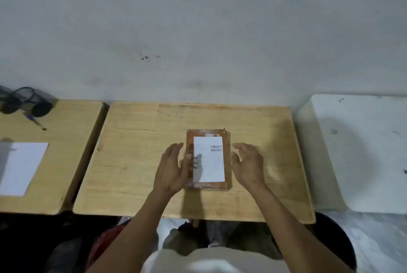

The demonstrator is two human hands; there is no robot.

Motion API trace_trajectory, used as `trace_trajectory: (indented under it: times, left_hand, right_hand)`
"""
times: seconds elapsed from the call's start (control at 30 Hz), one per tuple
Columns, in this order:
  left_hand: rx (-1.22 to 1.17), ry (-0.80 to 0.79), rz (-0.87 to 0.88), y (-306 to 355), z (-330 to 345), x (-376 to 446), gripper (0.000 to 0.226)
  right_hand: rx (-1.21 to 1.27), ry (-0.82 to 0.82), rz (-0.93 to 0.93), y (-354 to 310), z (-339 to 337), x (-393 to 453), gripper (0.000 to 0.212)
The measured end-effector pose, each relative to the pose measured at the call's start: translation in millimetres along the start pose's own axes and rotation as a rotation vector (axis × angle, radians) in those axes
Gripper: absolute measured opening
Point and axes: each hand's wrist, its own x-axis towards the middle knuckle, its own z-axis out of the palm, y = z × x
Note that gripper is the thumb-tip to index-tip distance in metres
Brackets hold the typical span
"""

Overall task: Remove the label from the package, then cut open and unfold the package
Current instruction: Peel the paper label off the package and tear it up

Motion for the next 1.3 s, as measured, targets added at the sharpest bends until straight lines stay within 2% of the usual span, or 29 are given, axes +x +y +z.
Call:
trace_trajectory:
  times: [0.2, 0.47, 0.67, 0.87, 1.3]
  left_hand:
    - [0.038, -0.102, -0.016, -3.0, 28.8, 13.9, 0.059]
    - [0.132, -0.002, 0.095, -7.5, 63.1, 41.2, 0.064]
    - [0.199, -0.030, 0.090, -12.2, 78.3, 47.4, 0.069]
    - [0.166, -0.045, 0.005, -4.8, 79.5, 41.9, 0.070]
    - [0.176, -0.065, -0.009, -7.5, 79.6, 43.5, 0.071]
  right_hand:
    - [-0.080, -0.001, 0.067, 10.8, 20.6, 5.6, 0.021]
    - [-0.176, -0.059, 0.018, 14.5, 46.4, 38.9, 0.027]
    - [-0.197, -0.071, 0.065, 10.6, 52.0, 59.5, 0.035]
    - [-0.203, -0.107, 0.077, 18.7, 55.7, 67.1, 0.028]
    - [-0.170, -0.086, 0.031, 17.2, 60.3, 76.2, 0.006]
